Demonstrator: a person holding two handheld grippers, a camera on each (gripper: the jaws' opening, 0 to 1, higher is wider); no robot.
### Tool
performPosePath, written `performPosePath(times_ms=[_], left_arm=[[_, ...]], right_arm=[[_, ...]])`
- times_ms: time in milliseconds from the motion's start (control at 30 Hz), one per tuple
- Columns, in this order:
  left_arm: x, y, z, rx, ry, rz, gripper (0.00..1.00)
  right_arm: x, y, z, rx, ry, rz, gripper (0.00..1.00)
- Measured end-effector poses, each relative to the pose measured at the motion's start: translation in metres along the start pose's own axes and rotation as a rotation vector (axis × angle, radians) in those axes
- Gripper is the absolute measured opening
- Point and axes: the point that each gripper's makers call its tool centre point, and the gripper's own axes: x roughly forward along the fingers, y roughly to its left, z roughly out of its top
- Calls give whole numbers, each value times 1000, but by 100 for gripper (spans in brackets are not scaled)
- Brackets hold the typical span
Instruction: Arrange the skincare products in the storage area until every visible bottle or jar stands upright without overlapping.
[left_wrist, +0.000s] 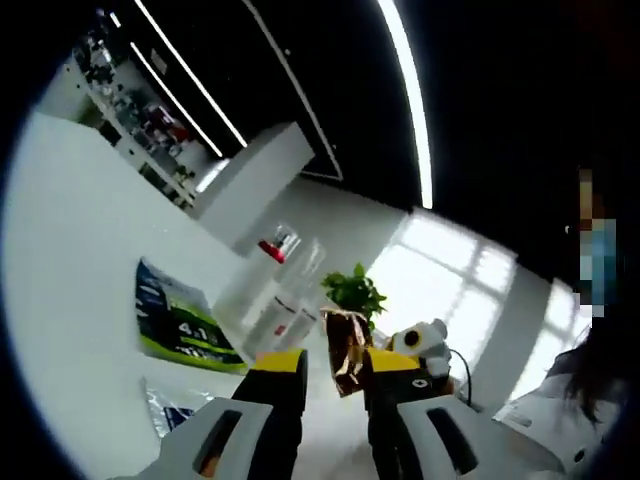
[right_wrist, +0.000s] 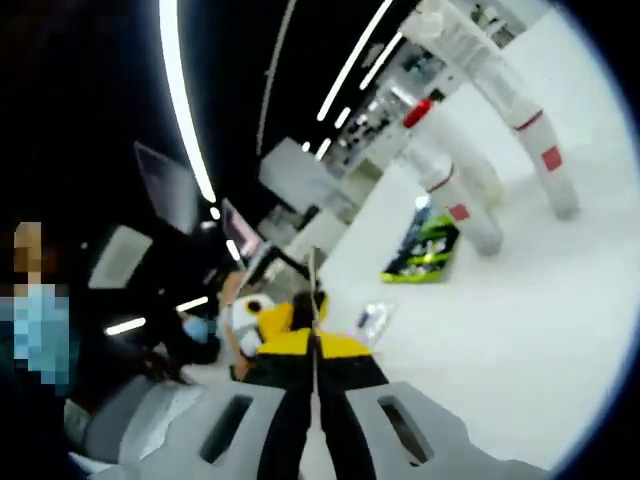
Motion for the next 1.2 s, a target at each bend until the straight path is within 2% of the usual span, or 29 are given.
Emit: performPosePath(times_ms=[33, 133, 233, 433, 567, 667, 733, 833, 1200], left_arm=[[-4, 9, 4, 33, -17, 53, 30], [-9, 16, 8, 89, -20, 101, 30], [-11, 19, 9, 100, -16, 112, 30], [-16, 23, 5, 115, 2, 131, 30], [-20, 26, 7, 122, -1, 140, 29], [-22, 28, 9, 124, -4, 145, 29], [-23, 29, 10, 122, -7, 146, 29], [-23, 29, 11, 113, -14, 141, 29], [-24, 30, 13, 116, -17, 147, 28]], right_arm=[[3, -19, -8, 40, 42, -85, 0], [7, -43, -17, 85, 91, -186, 0], [9, -55, -23, 96, 131, -248, 0], [12, -69, -30, 23, 174, -346, 0], [10, -70, -27, 27, 167, -346, 0], [8, -73, -24, -2, 162, -363, 1], [7, -74, -22, -88, 161, -374, 2], [6, -74, -18, -139, 143, -404, 3], [5, -68, -20, -156, 147, -392, 10]])
